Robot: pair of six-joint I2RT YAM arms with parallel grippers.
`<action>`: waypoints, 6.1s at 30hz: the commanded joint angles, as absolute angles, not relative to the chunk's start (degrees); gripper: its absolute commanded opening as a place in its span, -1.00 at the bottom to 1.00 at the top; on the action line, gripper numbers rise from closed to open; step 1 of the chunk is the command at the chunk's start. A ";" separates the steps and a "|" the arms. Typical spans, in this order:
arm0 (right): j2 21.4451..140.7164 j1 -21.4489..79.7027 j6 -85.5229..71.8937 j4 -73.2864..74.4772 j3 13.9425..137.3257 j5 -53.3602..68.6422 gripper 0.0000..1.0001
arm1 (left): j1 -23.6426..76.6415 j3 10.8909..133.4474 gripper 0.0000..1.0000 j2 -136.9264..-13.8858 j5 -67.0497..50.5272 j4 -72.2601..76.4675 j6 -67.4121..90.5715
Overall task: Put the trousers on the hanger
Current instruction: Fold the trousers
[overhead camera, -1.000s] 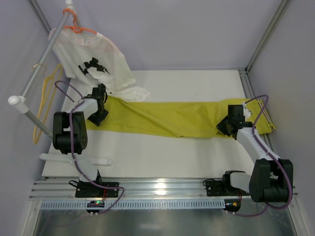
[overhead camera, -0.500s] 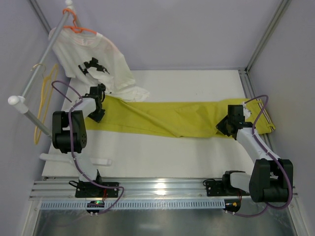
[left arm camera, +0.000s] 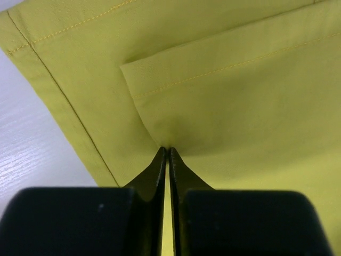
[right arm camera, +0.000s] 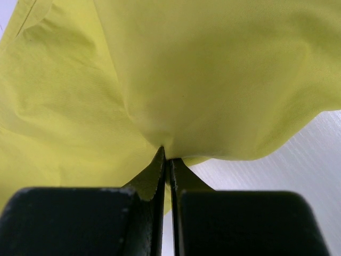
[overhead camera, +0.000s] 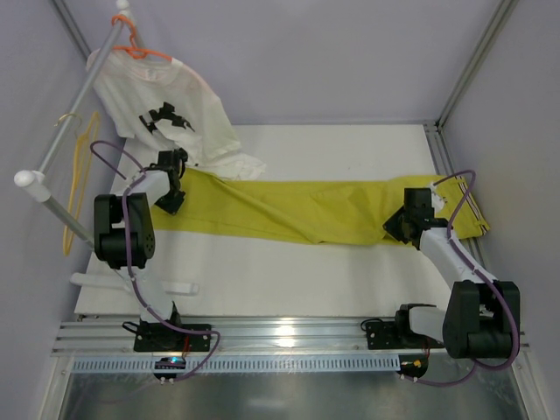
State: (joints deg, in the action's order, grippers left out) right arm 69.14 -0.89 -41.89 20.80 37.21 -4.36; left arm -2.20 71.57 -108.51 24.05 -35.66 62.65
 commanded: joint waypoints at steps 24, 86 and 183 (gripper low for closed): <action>71.19 -2.37 -40.61 21.80 41.92 -3.78 -0.18 | -4.39 80.60 -0.99 -105.65 34.28 -54.14 66.01; 68.64 -5.62 -38.06 21.18 42.45 -0.88 -0.18 | -4.92 76.91 -0.19 -108.02 25.05 -41.49 65.39; 75.48 -12.65 -37.62 21.62 45.09 -0.70 -0.17 | -4.13 81.65 -0.99 -108.28 28.03 -51.67 67.59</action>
